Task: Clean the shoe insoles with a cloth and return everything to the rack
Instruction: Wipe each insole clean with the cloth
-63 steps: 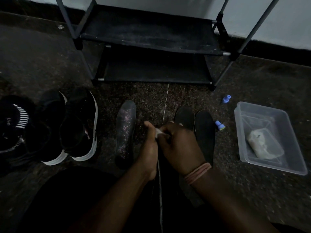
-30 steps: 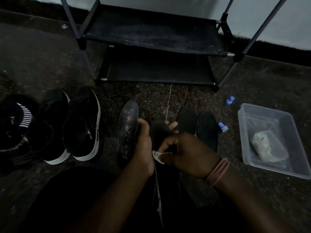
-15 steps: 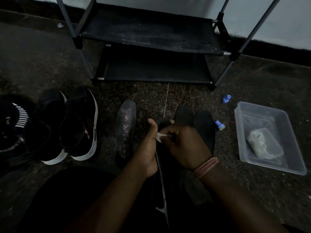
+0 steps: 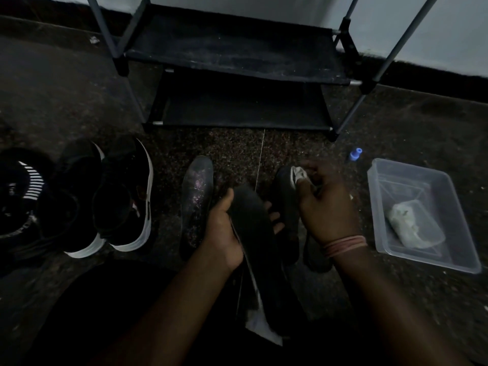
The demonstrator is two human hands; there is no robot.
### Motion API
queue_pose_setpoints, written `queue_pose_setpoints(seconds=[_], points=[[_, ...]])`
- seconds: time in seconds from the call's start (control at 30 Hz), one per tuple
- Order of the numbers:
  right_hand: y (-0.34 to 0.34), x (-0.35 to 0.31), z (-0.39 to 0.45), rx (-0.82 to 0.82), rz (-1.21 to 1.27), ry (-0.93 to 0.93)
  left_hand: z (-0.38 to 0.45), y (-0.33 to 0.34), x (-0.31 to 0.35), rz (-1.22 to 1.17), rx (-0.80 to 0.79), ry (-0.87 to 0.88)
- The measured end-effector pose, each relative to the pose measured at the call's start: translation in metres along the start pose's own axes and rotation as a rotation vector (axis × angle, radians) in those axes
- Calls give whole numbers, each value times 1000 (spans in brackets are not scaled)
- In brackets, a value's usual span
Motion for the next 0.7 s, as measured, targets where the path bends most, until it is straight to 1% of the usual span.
queue_pose_setpoints(seconds=[0.07,0.17,0.3,0.4,0.47,0.57,0.7], points=[[14,19,0,-79,20,81,0,-4,-4,-33,38,-68],[26,35,-1,-156,138,208,0,-7,-10,-37,11,-145],[27,26,-1,-196,221,163,2,-1,-7,-53,-103,-109],[32,25,-3,-248,245,150,3,5,-4,-21,-132,-88],[34,22,-4,-264,243,113,4,5,-1,11,-103,-55],[38,18,-6,-273,177,74,6,1,4,66,-58,-5],[47,22,-9,-314,124,84,5,-8,4,50,17,-16]])
Point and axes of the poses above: each hand's wrist, its own z-axis towards the middle knuckle, its own y-axis out of the palm, x = y × z, the point moved 8 cm from there along z, towards the middle knuckle, and after that the axes turned 8 degrees about -x, right-handed, at the moved point
